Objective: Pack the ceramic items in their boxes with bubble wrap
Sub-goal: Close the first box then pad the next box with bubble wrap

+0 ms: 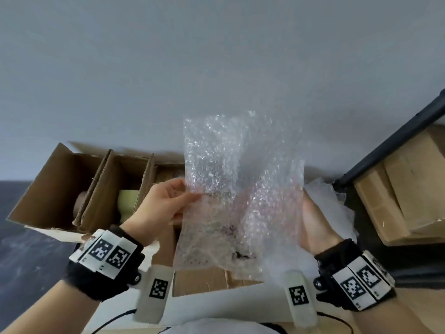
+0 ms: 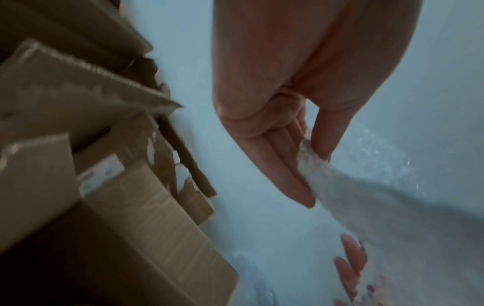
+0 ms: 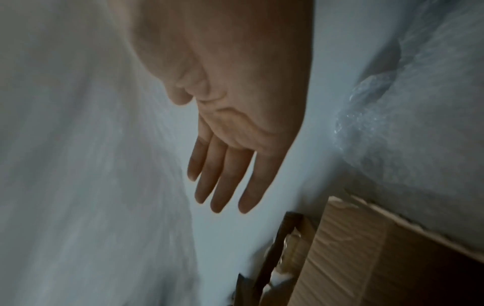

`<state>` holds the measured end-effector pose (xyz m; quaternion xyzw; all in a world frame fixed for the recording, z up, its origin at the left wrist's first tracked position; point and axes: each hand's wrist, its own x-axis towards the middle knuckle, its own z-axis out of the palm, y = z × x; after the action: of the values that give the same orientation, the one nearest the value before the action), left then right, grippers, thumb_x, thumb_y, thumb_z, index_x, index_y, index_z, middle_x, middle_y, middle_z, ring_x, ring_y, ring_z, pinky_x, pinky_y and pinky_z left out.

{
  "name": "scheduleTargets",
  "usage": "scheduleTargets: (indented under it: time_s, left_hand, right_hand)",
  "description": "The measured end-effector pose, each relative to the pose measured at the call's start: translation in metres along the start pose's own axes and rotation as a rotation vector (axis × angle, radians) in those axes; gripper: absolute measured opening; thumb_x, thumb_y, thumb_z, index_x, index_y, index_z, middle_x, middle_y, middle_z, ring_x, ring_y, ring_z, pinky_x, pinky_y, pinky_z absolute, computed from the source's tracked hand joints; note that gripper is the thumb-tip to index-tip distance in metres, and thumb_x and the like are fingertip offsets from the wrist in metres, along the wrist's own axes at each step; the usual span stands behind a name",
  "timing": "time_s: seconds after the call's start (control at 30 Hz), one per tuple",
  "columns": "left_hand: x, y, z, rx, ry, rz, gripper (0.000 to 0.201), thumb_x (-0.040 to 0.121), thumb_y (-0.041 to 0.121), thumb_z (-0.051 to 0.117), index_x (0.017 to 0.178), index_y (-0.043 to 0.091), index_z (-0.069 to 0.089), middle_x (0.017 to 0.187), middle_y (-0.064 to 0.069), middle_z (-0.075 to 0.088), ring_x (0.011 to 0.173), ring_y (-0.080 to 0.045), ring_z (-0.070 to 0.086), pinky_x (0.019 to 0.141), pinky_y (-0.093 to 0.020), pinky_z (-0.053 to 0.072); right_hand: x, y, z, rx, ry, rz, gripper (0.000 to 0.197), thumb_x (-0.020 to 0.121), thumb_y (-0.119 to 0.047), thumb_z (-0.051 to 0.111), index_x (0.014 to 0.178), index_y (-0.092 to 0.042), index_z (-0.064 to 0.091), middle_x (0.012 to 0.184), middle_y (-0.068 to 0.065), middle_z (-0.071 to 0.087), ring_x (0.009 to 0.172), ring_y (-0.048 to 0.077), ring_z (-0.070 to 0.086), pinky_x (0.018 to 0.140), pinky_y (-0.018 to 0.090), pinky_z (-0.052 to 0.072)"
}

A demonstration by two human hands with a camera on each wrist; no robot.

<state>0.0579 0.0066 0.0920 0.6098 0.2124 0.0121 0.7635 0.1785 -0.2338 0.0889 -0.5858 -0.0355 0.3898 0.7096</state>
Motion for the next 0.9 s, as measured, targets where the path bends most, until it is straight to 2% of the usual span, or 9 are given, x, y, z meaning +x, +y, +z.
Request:
scheduleTargets:
  time_s: [0.07, 0.13, 0.27, 0.4, 0.6, 0.67, 0.73, 0.8, 0.9]
  left_hand:
    - [0.0, -0.001, -0.01, 0.013, 0.028, 0.031, 0.035, 0.073, 0.024, 0.069, 0.103, 0.007, 0.067, 0.097, -0.019, 0.072, 0.085, -0.03, 0.071, 0.068, -0.036, 0.06]
    - [0.0, -0.001, -0.019, -0.004, 0.04, 0.047, 0.024, 0.076, 0.023, 0.068, 0.096, 0.01, 0.07, 0.096, -0.019, 0.072, 0.083, -0.028, 0.071, 0.067, -0.033, 0.059]
    - [-0.001, -0.005, -0.03, -0.029, 0.033, 0.05, 0.022, 0.071, 0.03, 0.074, 0.088, 0.015, 0.073, 0.095, -0.019, 0.072, 0.079, -0.024, 0.071, 0.063, -0.028, 0.057]
    - [-0.006, -0.003, -0.036, -0.024, 0.008, 0.072, 0.016, 0.075, 0.025, 0.072, 0.089, 0.017, 0.072, 0.089, -0.015, 0.072, 0.075, -0.021, 0.071, 0.06, -0.027, 0.056]
    - [-0.014, 0.005, -0.042, -0.084, -0.068, 0.097, 0.036, 0.066, 0.032, 0.08, 0.097, 0.015, 0.072, 0.095, -0.019, 0.072, 0.082, -0.028, 0.071, 0.065, -0.032, 0.058]
    - [-0.016, 0.007, -0.042, -0.064, -0.078, 0.101, 0.036, 0.064, 0.033, 0.083, 0.092, 0.012, 0.075, 0.093, -0.016, 0.073, 0.082, -0.026, 0.072, 0.064, -0.031, 0.058]
    - [-0.018, 0.01, -0.041, -0.014, -0.078, 0.104, 0.013, 0.079, 0.018, 0.069, 0.085, 0.011, 0.077, 0.086, -0.013, 0.074, 0.076, -0.023, 0.072, 0.061, -0.027, 0.057]
    - [-0.021, 0.014, -0.042, 0.065, -0.082, 0.108, 0.03, 0.087, 0.002, 0.05, 0.077, 0.01, 0.078, 0.08, -0.011, 0.074, 0.07, -0.022, 0.071, 0.058, -0.027, 0.056]
    - [-0.028, 0.027, -0.036, 0.205, -0.087, 0.175, 0.024, 0.087, 0.015, 0.057, 0.077, 0.013, 0.078, 0.081, -0.007, 0.075, 0.075, -0.019, 0.071, 0.064, -0.022, 0.056]
  right_hand:
    - [0.002, -0.007, -0.002, 0.059, -0.129, -0.031, 0.054, 0.095, -0.056, 0.029, 0.122, -0.023, 0.062, 0.123, 0.007, 0.065, 0.113, 0.019, 0.062, 0.089, 0.033, 0.054]
    - [0.0, -0.012, -0.002, 0.025, -0.224, -0.094, 0.056, 0.089, -0.06, 0.038, 0.125, -0.024, 0.061, 0.129, 0.014, 0.06, 0.12, 0.027, 0.056, 0.101, 0.04, 0.047]
    - [0.0, -0.004, -0.005, -0.173, -0.278, -0.137, 0.054, 0.077, -0.047, 0.071, 0.12, -0.016, 0.062, 0.118, 0.022, 0.064, 0.111, 0.039, 0.06, 0.094, 0.047, 0.05]
    - [0.002, 0.0, -0.007, -0.237, -0.211, -0.183, 0.035, 0.087, -0.016, 0.057, 0.12, -0.006, 0.057, 0.101, 0.023, 0.07, 0.094, 0.037, 0.068, 0.076, 0.039, 0.058]
    - [0.004, 0.004, -0.007, -0.135, -0.193, -0.201, 0.021, 0.086, -0.016, 0.055, 0.1, -0.009, 0.069, 0.094, 0.022, 0.071, 0.085, 0.03, 0.07, 0.067, 0.035, 0.058]
    - [0.004, 0.004, -0.008, -0.102, -0.181, -0.191, 0.021, 0.084, -0.019, 0.058, 0.095, -0.011, 0.075, 0.095, 0.016, 0.073, 0.086, 0.026, 0.071, 0.067, 0.032, 0.058]
    - [0.006, 0.004, -0.011, -0.082, -0.18, -0.149, 0.023, 0.087, -0.012, 0.053, 0.093, -0.01, 0.076, 0.097, 0.016, 0.073, 0.087, 0.028, 0.071, 0.068, 0.032, 0.058]
    - [0.007, 0.002, -0.015, -0.069, -0.217, -0.089, 0.035, 0.093, 0.001, 0.041, 0.096, -0.009, 0.075, 0.101, 0.019, 0.071, 0.09, 0.034, 0.069, 0.071, 0.037, 0.058]
    - [0.007, -0.003, -0.014, -0.374, -0.243, -0.043, 0.042, 0.087, 0.008, 0.047, 0.088, -0.021, 0.077, 0.096, 0.004, 0.073, 0.094, 0.024, 0.067, 0.08, 0.034, 0.053]
